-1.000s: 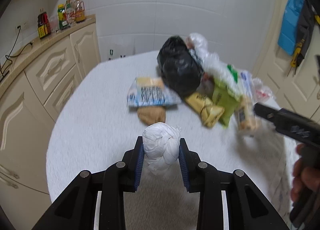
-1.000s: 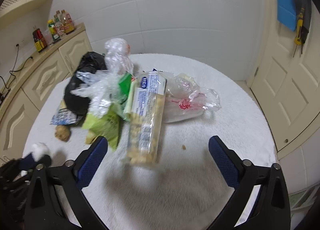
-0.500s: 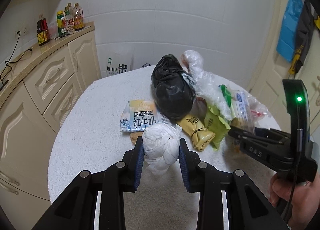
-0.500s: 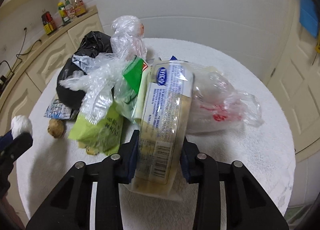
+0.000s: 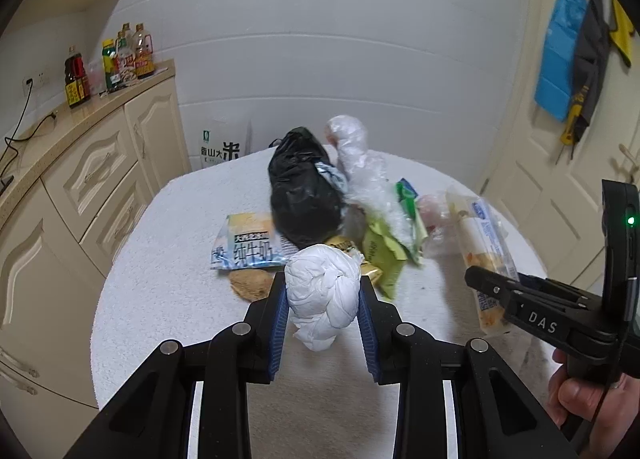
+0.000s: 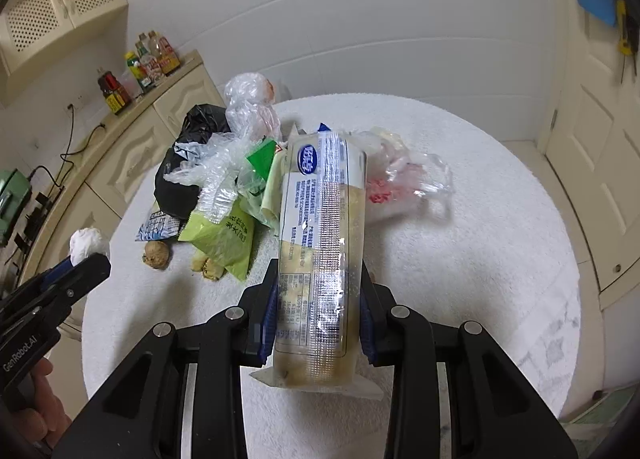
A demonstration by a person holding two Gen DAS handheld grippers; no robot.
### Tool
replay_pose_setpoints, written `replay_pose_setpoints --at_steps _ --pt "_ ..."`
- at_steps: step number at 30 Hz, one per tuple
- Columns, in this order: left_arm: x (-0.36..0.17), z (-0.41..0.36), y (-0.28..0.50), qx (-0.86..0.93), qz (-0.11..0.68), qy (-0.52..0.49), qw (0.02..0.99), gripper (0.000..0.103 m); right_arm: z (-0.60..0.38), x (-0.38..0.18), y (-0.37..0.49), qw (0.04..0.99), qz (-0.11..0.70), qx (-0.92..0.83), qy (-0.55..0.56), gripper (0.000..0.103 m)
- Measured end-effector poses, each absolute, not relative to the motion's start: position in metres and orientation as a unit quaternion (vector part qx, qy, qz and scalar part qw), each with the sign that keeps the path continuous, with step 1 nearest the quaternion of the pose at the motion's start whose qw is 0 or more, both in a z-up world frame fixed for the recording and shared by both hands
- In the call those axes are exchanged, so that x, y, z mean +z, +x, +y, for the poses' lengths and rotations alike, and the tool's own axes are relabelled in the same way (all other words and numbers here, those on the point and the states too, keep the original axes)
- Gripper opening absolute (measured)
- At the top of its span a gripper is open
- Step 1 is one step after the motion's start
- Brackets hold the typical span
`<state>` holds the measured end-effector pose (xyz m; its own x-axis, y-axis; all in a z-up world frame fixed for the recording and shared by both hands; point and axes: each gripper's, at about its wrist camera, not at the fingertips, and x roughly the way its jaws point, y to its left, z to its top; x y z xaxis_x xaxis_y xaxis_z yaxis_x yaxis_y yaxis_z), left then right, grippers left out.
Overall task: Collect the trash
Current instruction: 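Carry the tissue ball and snack package with both tools over the blue bin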
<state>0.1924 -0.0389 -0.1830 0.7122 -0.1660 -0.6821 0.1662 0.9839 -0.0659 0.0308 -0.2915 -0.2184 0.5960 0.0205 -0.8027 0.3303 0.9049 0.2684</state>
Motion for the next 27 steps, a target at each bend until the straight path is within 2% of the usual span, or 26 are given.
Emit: replay_pose_setpoints --at_steps 7,14,27 --pt "-0.167 -0.058 0.180 -0.101 0.353 0.012 0.930 0.029 -0.297 -0.204 0.015 0.880 0.416 -0.079 0.218 0.033" --pt "-0.142 -0.097 0.168 -0.133 0.327 0.021 0.936 0.029 -0.314 -0.167 -0.015 0.898 0.366 -0.084 0.232 0.033" --pt "-0.105 -0.226 0.149 -0.258 0.277 0.052 0.924 0.029 -0.398 -0.100 -0.109 0.913 0.277 -0.184 0.236 0.033"
